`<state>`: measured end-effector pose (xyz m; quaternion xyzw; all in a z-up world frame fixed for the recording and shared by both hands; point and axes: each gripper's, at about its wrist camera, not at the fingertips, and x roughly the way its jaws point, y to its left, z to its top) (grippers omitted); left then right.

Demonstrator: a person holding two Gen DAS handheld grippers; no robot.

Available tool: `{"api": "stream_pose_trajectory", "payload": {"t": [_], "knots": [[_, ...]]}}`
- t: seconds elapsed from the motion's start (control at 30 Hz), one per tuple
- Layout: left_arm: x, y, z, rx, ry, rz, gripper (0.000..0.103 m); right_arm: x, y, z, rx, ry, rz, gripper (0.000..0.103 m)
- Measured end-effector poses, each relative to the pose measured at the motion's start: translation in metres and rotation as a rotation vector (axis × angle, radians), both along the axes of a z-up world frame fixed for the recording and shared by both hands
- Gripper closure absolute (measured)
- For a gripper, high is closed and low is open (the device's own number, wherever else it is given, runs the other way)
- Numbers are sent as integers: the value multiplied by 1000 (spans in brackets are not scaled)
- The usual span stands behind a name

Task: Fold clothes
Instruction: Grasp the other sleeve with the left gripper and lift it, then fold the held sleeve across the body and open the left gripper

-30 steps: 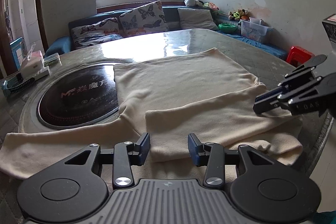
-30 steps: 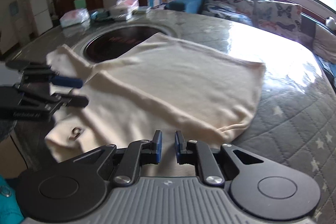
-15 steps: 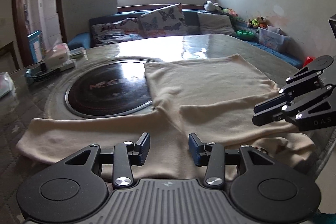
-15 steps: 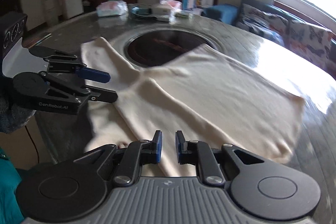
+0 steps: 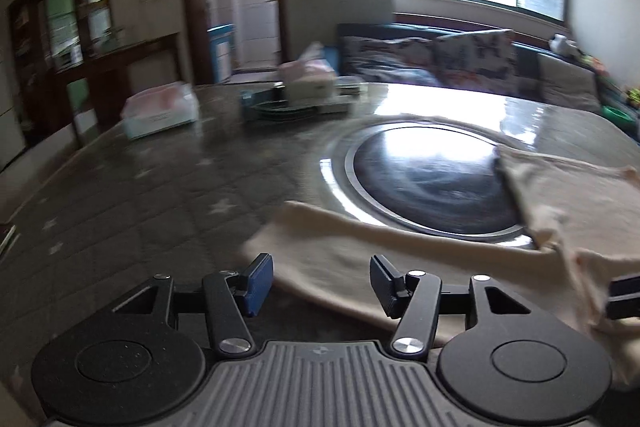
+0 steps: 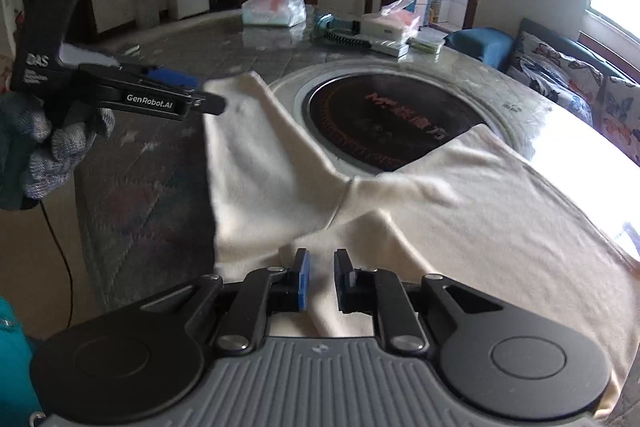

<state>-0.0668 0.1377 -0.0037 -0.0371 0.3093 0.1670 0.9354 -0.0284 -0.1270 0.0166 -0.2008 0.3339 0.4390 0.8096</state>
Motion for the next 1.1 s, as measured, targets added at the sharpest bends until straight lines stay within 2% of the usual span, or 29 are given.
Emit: {"api": "stream_pose_trajectory", "payload": {"t": [0.2, 0.43, 0.5, 0.57, 0.67, 0.7, 0.87, 1.1], "knots": [[12, 26, -7, -54, 21, 97, 45, 18, 4, -4, -3, 32, -55, 90], [18, 36, -12, -136, 27, 140, 48, 9, 0, 11, 8, -30, -36, 90], [19, 35, -12, -131, 24, 144, 53, 8, -3, 16, 17, -41, -41, 90], [21, 34, -13, -122, 19, 151, 75, 6, -6, 20, 24, -49, -51, 90], [21, 33, -11, -130, 2, 140, 92, 4, -14, 25, 37, -59, -68, 90], [21, 32, -9, -133, -5, 136, 92, 3, -18, 27, 43, -61, -76, 90], [16, 4, 19, -109, -82, 34, 94, -2, -41, 33, 71, -65, -129, 90], [14, -79, 68, -119, -186, -281, 94, -3, -84, 33, 97, -60, -250, 90]]}}
